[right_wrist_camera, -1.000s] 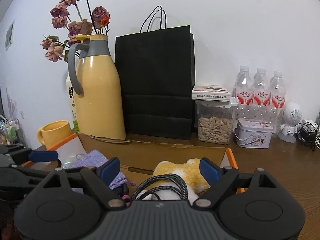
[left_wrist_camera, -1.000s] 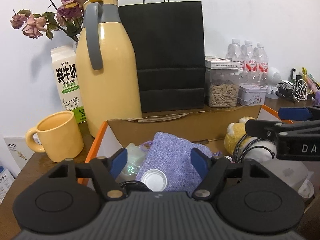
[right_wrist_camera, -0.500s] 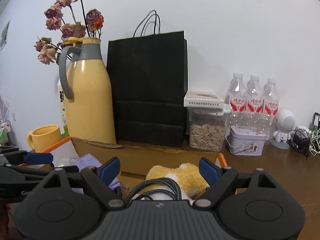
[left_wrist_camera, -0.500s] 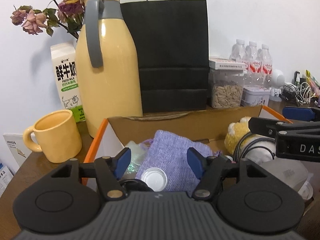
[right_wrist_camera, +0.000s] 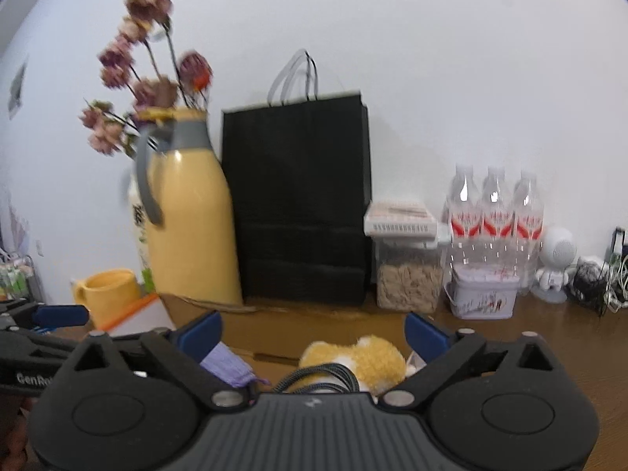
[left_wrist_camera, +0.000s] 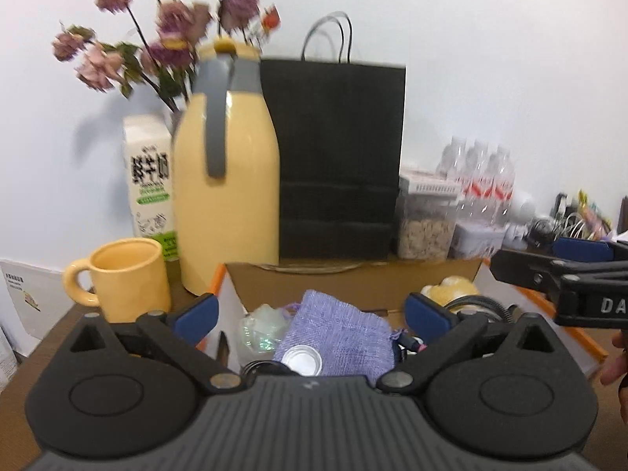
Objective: Organize objects
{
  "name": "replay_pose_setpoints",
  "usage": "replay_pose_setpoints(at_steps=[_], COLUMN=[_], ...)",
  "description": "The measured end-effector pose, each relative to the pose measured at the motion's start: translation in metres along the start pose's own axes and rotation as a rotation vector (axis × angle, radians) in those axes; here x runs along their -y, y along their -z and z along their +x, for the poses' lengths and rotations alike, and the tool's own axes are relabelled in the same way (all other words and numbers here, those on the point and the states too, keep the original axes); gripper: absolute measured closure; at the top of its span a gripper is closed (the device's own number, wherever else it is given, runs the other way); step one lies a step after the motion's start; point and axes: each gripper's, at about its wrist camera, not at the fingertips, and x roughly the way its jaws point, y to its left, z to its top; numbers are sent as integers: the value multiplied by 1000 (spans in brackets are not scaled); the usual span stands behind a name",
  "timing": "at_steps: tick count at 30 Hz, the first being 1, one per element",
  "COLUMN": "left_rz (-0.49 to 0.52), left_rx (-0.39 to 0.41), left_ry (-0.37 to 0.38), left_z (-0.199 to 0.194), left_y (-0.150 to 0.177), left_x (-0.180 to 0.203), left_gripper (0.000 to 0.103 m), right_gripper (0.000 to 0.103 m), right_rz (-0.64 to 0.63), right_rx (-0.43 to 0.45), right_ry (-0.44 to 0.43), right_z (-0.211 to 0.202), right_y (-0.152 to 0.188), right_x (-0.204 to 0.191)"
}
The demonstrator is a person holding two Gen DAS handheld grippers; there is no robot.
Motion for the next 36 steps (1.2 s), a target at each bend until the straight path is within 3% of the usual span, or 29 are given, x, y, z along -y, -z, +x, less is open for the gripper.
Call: replay_pose_setpoints(at_steps=[4,7,14,19,21,22,23,24,25,36], left_rz=[-7,12,85,76,72,70,69,69,73,4], left_rx=[11,-31,-237,-326,-345,-352,-359,-364,-352,-224], left_ry=[10,31,62,84,92,97,105,111,107,108], left_z=[-37,-60,-78,-80,-79,-78,-78,-78,-80,-97], left_y=[6,16,62,87,92,93,95,96,95,74], left_x=[-6,-9,-9,-7,-5,-4,-3,-2,-1,-9], left_gripper=[0,0,0,1,10,21,40,52,73,72], right_gripper=[0,0,0,0,0,0,0,0,0,0], right_rz=[-23,-37,-53,-33,-27,-23,-21,-19,-17,-34], right_rx=[5,-10,-116,-178,-190,-195,-198,-200,-202,-262], right_ry=[-22,-37,-34,-14,-8,-5,-4,-4,-4,-33], right_z=[-35,-61,-108,-127,-132,-136,-138,-142,-144,-132], right_y=[-2,5,41,65,72,75,77,79,81,90], right_x=[-10,-17,-27,-27,-28,-29,-30,-31,-31,-56])
